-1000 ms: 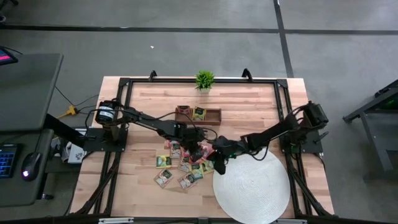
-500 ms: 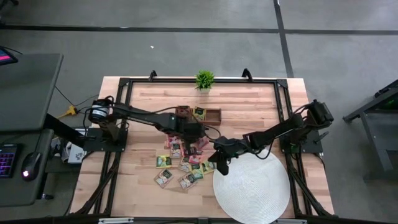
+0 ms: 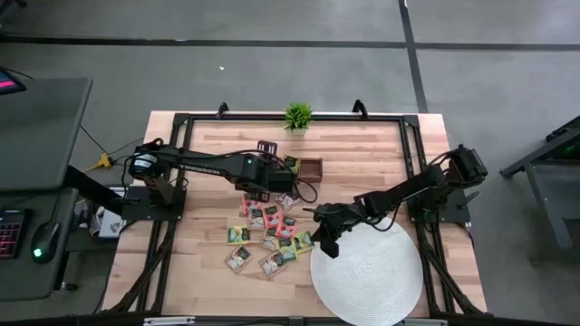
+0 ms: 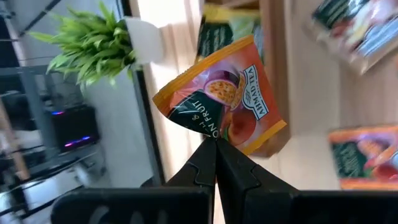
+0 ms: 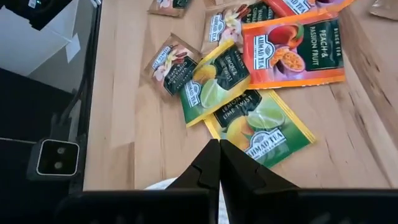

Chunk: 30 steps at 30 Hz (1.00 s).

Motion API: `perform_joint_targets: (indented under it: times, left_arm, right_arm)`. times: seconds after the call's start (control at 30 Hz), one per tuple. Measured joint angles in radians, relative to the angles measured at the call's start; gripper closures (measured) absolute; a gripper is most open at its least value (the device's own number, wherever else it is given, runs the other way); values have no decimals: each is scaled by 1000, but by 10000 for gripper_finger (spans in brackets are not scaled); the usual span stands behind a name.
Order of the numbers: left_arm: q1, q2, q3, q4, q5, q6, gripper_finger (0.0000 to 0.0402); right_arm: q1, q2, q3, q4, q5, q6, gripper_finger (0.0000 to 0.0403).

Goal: Pick & Place Tea
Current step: Put the orange tea bag into the left section of the wooden organizer

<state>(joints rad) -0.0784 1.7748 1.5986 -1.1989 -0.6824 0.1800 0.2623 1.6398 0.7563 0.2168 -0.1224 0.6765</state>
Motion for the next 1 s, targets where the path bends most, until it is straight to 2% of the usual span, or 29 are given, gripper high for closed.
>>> perform_joint_targets:
  times: [0.13, 0.3, 0.6, 1.0]
  left_arm:
    - [0, 0, -2, -51, -33, 8, 401]
    - [7, 1, -2, -52, -56, 28, 401]
    - [97, 31, -32, -32, -31, 96, 401]
    - [193, 32, -170, 126, 37, 259, 401]
  right_arm:
    - [0, -65, 0, -64, 19, -3, 398]
    - [0, -172, 0, -160, 105, -26, 399]
    - [0, -342, 2, -251, 207, -30, 397]
    - [7, -393, 2, -290, 224, -38, 398]
